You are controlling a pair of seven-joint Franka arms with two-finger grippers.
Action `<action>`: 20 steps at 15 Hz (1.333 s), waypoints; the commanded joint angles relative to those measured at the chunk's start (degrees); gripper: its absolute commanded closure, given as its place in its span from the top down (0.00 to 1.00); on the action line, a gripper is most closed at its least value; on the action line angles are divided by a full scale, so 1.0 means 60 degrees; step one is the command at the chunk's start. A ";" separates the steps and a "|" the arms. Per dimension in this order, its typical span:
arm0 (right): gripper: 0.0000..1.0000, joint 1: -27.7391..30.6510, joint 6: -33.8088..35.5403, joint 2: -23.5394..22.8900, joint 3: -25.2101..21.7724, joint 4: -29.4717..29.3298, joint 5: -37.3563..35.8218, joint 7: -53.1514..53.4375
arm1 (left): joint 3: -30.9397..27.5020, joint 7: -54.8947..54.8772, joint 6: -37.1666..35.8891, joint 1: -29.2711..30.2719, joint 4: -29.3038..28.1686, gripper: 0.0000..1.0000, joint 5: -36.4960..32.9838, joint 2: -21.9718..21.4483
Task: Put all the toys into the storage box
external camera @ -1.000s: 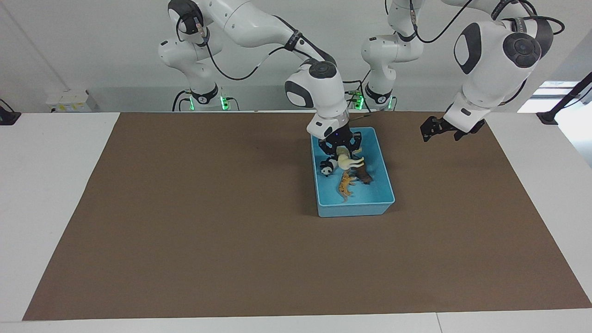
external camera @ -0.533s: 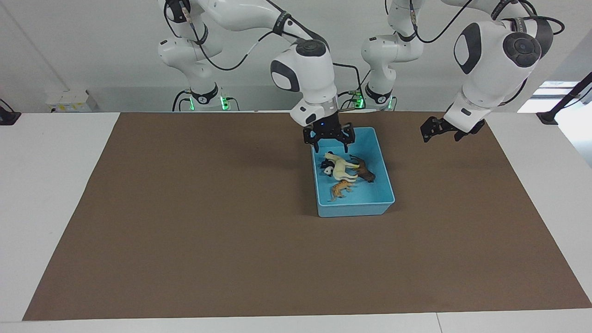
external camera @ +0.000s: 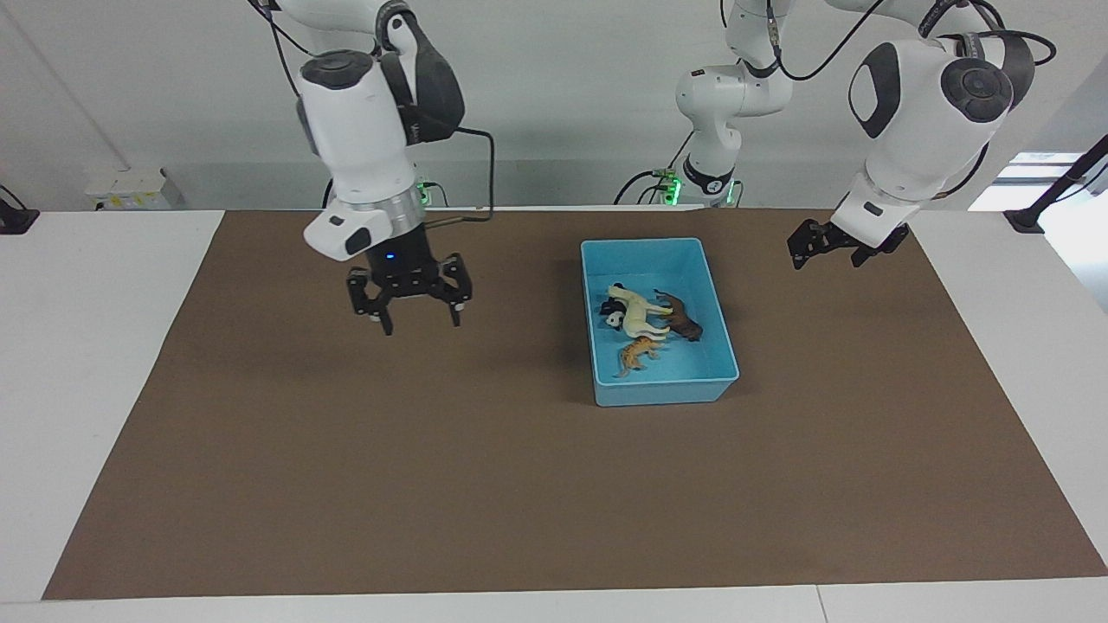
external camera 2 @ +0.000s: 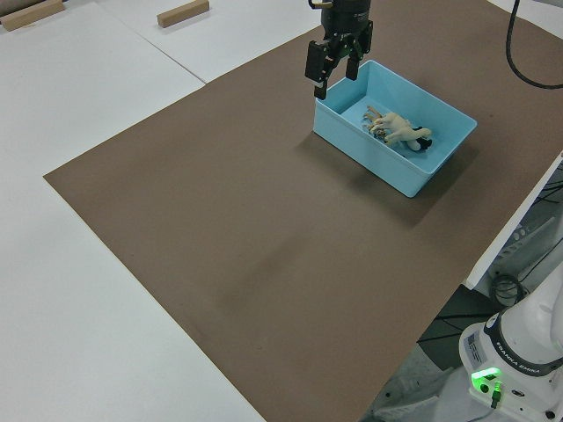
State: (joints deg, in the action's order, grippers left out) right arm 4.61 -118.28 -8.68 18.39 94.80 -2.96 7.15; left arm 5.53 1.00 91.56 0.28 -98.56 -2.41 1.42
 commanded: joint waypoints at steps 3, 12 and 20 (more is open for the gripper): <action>1.00 0.1325 0.1561 0.0904 0.0157 0.0211 -0.0033 -0.0752 | 0.0001 -0.0152 0.0151 0.0041 0.0035 1.00 0.0138 -0.0031; 1.00 0.0364 0.4829 0.2252 -0.1288 0.0196 0.0128 -0.0897 | 0.0000 -0.0152 0.0370 0.0055 0.0050 1.00 0.0138 -0.0002; 1.00 -0.0886 0.6104 0.2224 -0.3138 -0.0170 0.0593 -0.1528 | 0.0000 -0.0152 0.0400 0.0055 0.0050 1.00 0.0138 -0.0002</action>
State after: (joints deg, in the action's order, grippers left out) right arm -1.07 -83.86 4.43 -0.25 94.49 -2.09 -0.80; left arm 5.54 1.00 93.47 0.28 -98.56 -2.40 1.42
